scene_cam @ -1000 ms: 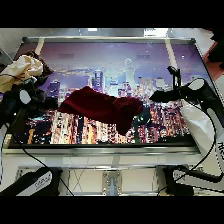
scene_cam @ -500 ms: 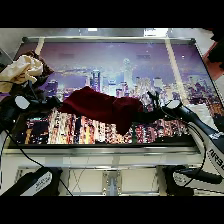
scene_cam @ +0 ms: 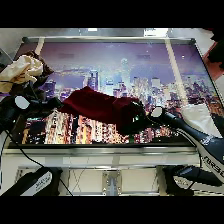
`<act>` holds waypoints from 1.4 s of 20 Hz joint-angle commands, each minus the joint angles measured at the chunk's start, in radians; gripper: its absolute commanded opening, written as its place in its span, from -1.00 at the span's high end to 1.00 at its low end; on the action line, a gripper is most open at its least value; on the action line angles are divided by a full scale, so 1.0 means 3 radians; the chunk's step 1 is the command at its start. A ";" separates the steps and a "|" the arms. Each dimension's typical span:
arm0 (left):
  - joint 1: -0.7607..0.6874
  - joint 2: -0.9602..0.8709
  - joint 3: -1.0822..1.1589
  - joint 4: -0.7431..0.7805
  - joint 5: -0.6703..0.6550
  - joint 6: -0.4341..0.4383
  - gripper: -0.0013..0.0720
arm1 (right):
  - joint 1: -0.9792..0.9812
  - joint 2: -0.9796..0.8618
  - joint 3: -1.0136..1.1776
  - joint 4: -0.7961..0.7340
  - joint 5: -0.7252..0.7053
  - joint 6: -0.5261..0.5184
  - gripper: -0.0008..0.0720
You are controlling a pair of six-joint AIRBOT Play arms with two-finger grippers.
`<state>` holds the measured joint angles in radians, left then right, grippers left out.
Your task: Fold the shirts.
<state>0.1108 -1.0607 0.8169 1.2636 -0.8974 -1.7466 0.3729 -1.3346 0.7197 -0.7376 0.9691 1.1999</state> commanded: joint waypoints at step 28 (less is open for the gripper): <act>0.0289 -0.0773 -0.0196 -0.0556 0.0931 -0.0423 -0.93 | -0.0518 0.0370 0.0329 -0.0098 -0.0412 0.0127 0.89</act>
<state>0.1612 -1.2831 0.7532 1.0966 -0.6285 -1.8565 0.2291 -1.2350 0.8093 -0.7479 0.8478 1.2388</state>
